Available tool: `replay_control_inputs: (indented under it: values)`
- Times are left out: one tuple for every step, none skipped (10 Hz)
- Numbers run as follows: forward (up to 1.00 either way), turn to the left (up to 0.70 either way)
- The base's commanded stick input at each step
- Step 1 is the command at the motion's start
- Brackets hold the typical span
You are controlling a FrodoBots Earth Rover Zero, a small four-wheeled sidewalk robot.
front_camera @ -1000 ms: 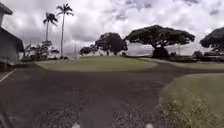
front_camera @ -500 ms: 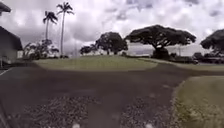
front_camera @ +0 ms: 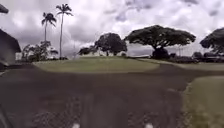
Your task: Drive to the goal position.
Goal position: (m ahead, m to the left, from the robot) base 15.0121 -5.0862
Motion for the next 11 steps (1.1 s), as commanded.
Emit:
replay_control_inputs:
  values:
    - [0.7,0.0]
    - [0.7,0.0]
    - [0.7,0.0]
    - [0.7,0.0]
    - [0.7,0.0]
    - [0.7,0.0]
    - [0.7,-0.01]
    - [0.7,-0.09]
    - [0.7,-0.34]
    - [0.7,-0.35]
    - [0.7,-0.35]
